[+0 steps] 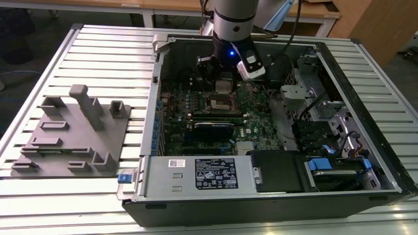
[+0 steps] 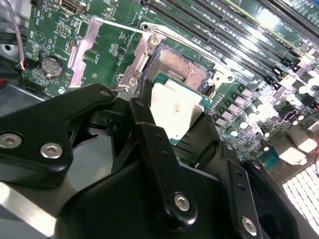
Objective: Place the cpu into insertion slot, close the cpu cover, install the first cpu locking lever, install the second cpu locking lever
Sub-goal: 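Place the cpu into insertion slot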
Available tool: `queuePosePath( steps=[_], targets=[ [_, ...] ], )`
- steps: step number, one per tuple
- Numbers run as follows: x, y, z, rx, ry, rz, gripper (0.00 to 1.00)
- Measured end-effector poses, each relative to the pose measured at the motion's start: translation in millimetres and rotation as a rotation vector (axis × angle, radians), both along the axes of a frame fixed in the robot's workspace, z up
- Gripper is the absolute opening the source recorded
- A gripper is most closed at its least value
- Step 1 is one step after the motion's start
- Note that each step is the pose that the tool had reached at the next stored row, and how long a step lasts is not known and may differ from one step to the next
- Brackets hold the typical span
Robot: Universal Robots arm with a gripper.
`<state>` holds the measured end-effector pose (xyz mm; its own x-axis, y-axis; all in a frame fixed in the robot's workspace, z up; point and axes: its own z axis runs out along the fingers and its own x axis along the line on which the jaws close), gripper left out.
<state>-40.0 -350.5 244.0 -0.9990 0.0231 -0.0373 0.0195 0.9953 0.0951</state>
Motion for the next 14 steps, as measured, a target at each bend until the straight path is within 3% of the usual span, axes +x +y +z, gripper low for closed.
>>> queuePosePath(
  steps=[14],
  targets=[
    [0.0,0.0,-10.6,-0.0003,0.0001,0.000,0.54]
  ],
)
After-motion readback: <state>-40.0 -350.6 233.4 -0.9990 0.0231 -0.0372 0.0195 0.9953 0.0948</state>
